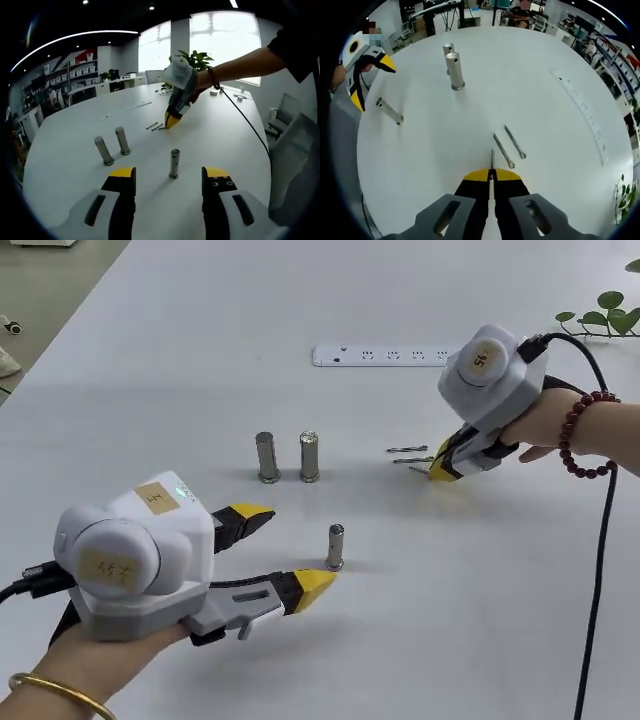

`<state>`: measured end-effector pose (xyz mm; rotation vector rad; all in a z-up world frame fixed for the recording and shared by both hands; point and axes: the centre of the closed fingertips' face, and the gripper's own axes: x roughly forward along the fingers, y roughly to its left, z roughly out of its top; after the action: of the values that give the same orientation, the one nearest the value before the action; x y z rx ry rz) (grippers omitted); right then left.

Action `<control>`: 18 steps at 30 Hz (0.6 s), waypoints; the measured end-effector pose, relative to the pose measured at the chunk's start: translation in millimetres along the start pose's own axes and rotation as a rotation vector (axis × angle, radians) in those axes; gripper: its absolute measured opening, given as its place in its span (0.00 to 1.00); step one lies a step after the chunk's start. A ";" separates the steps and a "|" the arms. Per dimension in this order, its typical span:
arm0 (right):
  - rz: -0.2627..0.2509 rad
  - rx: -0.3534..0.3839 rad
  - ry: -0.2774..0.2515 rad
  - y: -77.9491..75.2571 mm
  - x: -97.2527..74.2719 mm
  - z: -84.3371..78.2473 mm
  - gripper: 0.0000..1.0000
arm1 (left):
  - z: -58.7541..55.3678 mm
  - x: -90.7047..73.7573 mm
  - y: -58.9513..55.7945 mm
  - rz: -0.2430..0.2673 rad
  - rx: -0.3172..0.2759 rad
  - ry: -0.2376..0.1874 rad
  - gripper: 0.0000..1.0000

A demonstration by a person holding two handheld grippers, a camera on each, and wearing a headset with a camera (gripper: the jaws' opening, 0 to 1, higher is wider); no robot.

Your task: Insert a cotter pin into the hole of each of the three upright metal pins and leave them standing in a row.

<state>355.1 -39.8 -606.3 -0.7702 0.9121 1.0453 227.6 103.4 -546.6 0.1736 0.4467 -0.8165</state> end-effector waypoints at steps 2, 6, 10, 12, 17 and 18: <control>0.004 -0.001 0.000 1.4 0.1 0.0 0.00 | -0.4 -1.1 0.1 0.003 -0.004 0.004 0.52; 0.005 -0.015 0.000 1.5 0.0 0.4 0.00 | 3.8 -4.2 -0.2 0.011 -0.011 -0.028 0.58; 0.002 -0.012 -0.007 0.5 -2.8 0.3 0.00 | 1.5 -6.0 0.6 0.019 -0.008 -0.013 0.63; -0.004 -0.012 -0.014 -0.1 -5.7 0.3 0.00 | 1.2 -7.3 1.0 0.022 -0.009 -0.010 0.65; -0.009 -0.020 -0.025 3.8 -14.0 -1.8 0.00 | 0.1 -12.1 4.5 0.036 -0.023 -0.003 0.67; -0.011 -0.024 -0.031 5.0 -16.8 -1.3 0.00 | -0.3 -12.9 4.9 0.038 -0.022 0.000 0.66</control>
<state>346.3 -45.6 -592.2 -0.7763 0.8688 1.0573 223.5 115.4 -541.2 0.1618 0.4513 -0.7738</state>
